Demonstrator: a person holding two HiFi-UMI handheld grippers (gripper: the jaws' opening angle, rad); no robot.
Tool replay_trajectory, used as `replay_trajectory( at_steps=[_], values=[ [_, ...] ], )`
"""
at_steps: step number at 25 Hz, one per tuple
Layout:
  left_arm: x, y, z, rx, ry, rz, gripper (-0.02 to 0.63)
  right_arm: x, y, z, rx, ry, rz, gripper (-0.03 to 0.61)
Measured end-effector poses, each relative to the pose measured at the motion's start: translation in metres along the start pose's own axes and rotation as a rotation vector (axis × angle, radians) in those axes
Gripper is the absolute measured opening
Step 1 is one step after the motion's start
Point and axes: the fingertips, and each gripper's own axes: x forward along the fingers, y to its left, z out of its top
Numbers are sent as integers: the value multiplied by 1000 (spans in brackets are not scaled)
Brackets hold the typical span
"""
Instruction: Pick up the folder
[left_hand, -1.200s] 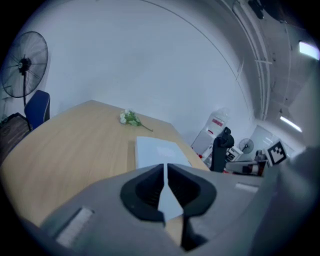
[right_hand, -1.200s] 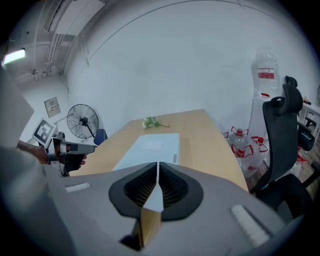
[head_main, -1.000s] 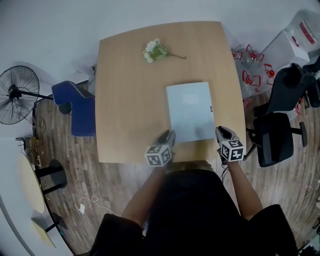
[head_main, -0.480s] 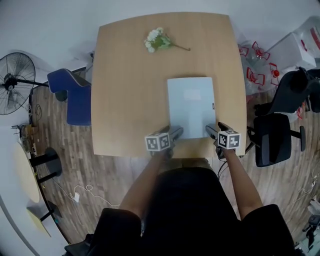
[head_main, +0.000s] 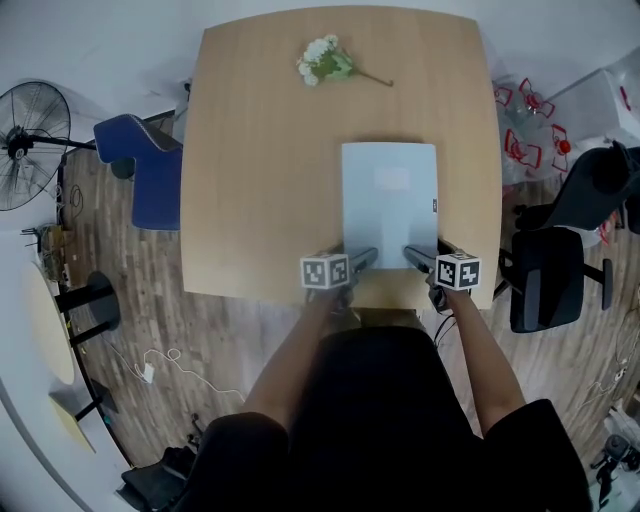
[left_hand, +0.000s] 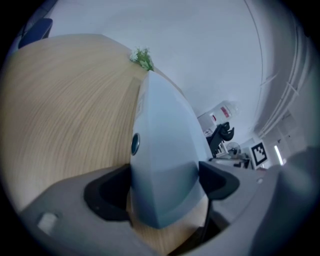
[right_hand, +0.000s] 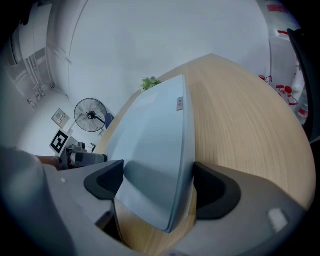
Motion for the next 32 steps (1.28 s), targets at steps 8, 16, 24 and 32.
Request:
replay_trajectory(
  at_steps=[8, 16, 24, 32],
  values=[
    [4, 2, -1, -2, 25, 33, 420, 8, -5, -2, 23, 14, 30, 459],
    [-10, -7, 10, 47, -64, 73, 411, -2, 7, 7, 12, -59, 28, 437],
    [-72, -41, 54, 314, -225, 73, 411, -33, 66, 40, -144, -226, 13, 420],
    [-189, -101, 125, 495, -479, 7, 411, -103, 179, 117, -383, -483, 19, 420]
  ],
)
